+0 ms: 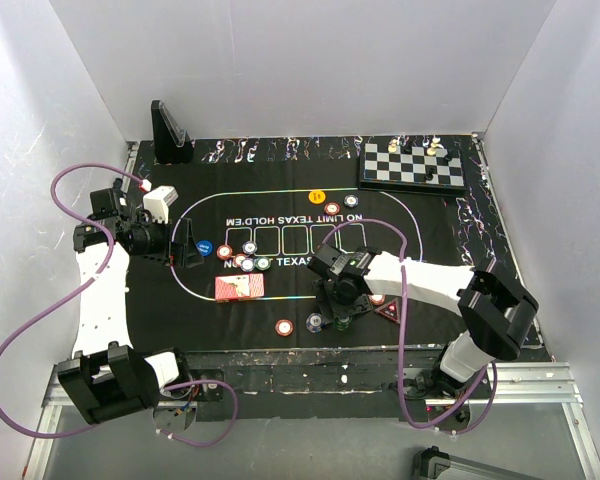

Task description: Distribute texas hold em gaming equipment

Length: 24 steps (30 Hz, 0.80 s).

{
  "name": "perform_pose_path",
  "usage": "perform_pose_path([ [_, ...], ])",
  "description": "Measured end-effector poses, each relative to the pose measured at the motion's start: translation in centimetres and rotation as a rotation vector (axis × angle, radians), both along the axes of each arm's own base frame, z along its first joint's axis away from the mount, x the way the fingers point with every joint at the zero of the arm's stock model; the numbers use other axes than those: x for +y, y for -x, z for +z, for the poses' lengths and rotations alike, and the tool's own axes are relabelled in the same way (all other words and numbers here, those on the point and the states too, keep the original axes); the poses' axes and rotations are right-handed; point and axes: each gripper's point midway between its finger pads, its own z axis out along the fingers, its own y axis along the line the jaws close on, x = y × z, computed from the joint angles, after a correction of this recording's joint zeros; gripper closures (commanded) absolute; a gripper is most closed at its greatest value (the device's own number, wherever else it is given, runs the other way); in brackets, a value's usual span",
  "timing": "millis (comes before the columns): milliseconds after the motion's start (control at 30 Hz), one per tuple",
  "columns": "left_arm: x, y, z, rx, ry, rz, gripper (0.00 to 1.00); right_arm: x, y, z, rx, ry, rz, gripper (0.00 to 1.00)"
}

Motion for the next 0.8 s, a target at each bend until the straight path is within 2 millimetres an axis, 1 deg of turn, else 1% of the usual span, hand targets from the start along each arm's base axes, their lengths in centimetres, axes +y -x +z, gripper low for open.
perform_pose_path([
  [333, -0.01, 0.00, -0.01, 0.001, 0.002, 0.002, 0.00, 0.42, -0.22, -0.59, 0.001, -0.002, -0.015, 0.50],
  [400, 0.00, 0.00, -0.01, 0.002, 0.001, 0.002, 0.00, 0.42, -0.23, -0.59, 0.001, -0.002, -0.016, 0.55],
  [533, 0.00, -0.01, -0.01, 0.001, 0.001, 0.002, 0.00, 0.41, -0.22, -0.59, 0.001, -0.001, -0.019, 0.62],
  [667, 0.00, 0.00, -0.02, 0.002, 0.001, 0.002, 0.00, 0.34, -0.20, -0.59, 0.002, 0.001, -0.019, 0.66],
  [767, 0.00, -0.01, -0.02, 0.001, 0.001, 0.002, 0.00, 0.18, -0.16, -0.54, 0.002, 0.007, -0.019, 0.74],
  [800, 0.00, 0.00, -0.02, 0.002, 0.001, 0.002, 0.00, 0.11, -0.14, -0.46, 0.003, 0.012, -0.019, 0.78],
])
